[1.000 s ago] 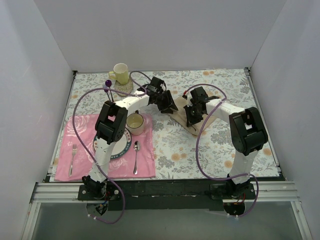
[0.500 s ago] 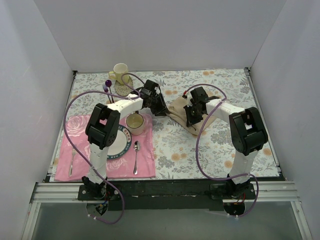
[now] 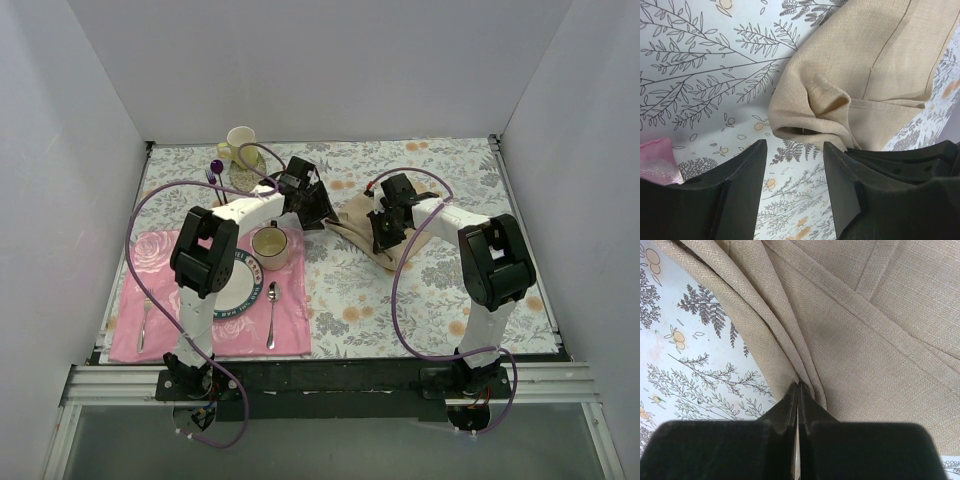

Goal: Fold the napkin, place the utensils inside, and roll it up
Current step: Roll the napkin with the utensil

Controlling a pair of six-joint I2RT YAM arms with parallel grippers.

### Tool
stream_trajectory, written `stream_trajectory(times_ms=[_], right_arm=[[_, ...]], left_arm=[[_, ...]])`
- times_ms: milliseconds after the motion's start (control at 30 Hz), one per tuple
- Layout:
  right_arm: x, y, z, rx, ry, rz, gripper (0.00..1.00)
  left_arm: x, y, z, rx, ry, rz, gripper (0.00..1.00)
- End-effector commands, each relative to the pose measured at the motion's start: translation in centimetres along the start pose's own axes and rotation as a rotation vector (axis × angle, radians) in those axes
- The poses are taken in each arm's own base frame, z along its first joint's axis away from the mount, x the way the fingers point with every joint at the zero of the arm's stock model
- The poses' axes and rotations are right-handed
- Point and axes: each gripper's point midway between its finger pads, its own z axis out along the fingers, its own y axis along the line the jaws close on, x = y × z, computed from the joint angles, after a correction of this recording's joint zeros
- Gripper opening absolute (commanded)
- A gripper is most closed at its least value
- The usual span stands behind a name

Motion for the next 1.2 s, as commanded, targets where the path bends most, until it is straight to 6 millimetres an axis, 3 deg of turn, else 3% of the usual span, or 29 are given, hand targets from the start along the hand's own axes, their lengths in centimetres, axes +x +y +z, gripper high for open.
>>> stream_trajectory(times_ms=[0,433,633,867,967,1000,1167], right_arm=[[2.8,-1.5,2.0,0.047,0.096,-0.011,0.01],[2.7,-1.7,2.2,0.049,0.108,-0.015,0.01],[3.0,-1.7,2.3,0.05,0.116,-0.013,0.01],[4.0,-1.9,2.8,0.054,0.138,-0.002,0.01],[4.3,-2.1,3.1,0.057,0.147,0.001,0.01],[4.3,-2.3,3.1,0.063,0.149,0.004,0.01],[4.7,-2.8,3.1,0.063,0.152,0.039,0.01]], left_arm=[[-2.0,-1.4,-0.8,0.016,-0.048,-0.001,0.47],[-3.1,-3.4,1.5,0.079,-0.015,0.003,0.23],[-1.9,-2.5,3.8,0.078,0.034,-0.028,0.18],[-1.3,0.0,5.8,0.01,0.031,-0.029,0.16],[-2.5,-0.1,4.5,-0.023,-0.031,0.02,0.18],[-3.2,-0.7,3.3,-0.019,-0.057,0.043,0.2],[-4.2,-2.6,-0.5,-0.009,-0.133,0.101,0.38]])
